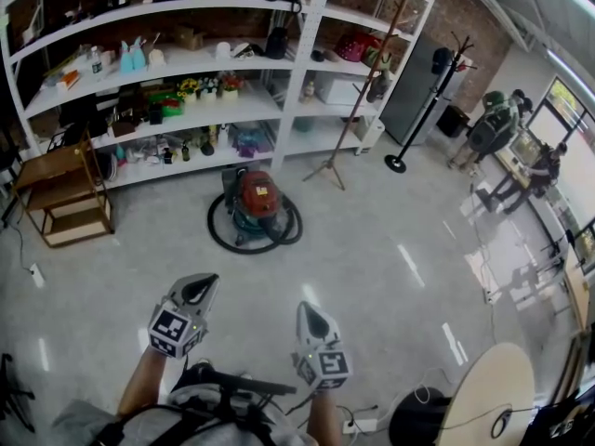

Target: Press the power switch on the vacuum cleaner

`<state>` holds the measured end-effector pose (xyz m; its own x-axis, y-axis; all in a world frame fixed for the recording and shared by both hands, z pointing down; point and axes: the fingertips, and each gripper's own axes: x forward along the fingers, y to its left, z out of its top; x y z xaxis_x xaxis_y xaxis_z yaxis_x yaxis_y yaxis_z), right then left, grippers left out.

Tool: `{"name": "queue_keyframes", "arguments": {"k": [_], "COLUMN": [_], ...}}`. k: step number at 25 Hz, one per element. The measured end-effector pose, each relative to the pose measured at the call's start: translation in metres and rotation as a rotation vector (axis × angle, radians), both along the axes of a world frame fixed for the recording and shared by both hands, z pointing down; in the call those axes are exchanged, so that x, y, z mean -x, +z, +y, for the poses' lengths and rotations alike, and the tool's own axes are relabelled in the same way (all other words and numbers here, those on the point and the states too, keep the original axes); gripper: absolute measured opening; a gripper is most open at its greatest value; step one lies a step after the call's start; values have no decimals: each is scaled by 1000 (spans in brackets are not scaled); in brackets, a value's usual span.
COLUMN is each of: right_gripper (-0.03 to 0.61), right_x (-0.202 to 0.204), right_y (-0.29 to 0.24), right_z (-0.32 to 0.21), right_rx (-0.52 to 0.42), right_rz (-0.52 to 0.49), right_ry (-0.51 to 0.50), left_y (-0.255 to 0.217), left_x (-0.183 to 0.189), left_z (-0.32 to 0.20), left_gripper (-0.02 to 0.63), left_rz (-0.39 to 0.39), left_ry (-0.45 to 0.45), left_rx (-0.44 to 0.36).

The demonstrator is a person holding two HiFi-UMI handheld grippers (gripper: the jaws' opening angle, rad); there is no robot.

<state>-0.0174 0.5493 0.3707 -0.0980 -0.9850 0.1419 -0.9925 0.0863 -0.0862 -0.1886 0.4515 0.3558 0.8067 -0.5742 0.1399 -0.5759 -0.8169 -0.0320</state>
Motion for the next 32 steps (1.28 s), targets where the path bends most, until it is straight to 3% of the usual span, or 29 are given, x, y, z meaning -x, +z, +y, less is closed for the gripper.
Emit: {"name": "queue_keyframes", "arguments": {"k": [5, 12, 32], "right_gripper": [11, 11, 11], "right_x": [-5, -12, -18], "right_y": [7, 2, -4], "right_z": [2, -23, -186], "right_rx": [6, -10, 24], "right_rz": [-2, 0, -11], "right_ry": [-30, -34, -18], "left_y": [2, 13, -3], "left_x": [-6, -17, -29], "left_z": [6, -12, -180], "left_gripper": [9, 9, 9], "left_rz": [13, -11, 17], "left_ry": [-30, -3, 19], "left_rx": [3, 21, 23]}}
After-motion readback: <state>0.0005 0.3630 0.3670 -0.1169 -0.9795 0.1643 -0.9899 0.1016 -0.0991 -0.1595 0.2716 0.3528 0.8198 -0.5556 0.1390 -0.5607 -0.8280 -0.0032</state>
